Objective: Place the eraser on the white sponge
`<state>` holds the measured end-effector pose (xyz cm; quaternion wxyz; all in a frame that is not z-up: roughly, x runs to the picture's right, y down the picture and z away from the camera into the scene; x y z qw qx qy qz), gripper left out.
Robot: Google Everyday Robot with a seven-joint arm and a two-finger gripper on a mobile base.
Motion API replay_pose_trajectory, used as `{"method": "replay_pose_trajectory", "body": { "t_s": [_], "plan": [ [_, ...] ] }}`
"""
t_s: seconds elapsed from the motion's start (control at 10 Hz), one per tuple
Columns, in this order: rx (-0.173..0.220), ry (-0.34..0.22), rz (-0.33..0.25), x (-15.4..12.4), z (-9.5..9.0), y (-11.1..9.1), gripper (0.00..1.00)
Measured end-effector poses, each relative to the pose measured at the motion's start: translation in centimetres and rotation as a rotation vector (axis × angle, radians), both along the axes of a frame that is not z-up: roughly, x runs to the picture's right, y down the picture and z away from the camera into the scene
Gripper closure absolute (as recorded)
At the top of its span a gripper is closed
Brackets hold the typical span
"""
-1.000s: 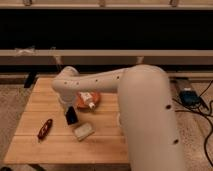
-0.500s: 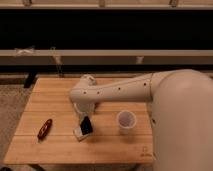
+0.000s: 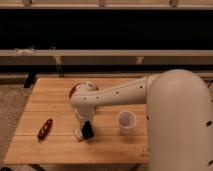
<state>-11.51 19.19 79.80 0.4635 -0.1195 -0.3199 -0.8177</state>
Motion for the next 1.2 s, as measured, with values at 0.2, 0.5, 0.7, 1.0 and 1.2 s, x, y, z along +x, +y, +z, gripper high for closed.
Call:
{"method": "replay_pose_trajectory", "body": {
  "t_s": [0.2, 0.5, 0.7, 1.0, 1.2],
  "plan": [
    [0.0, -0.003, -0.007, -0.45, -0.01, -0.17, 1.0],
    [-0.003, -0.002, -0.027, -0.67, -0.23, -0.3, 0.78],
    [-0.009, -0.004, -0.036, -0.86, -0.36, -0.22, 0.56],
    [-0.02, -0.008, -0.045, -1.03, -0.32, -0.04, 0.26],
    [-0.026, -0.006, -0.055, -1.08, -0.2, 0.09, 0.2]
  ]
}}
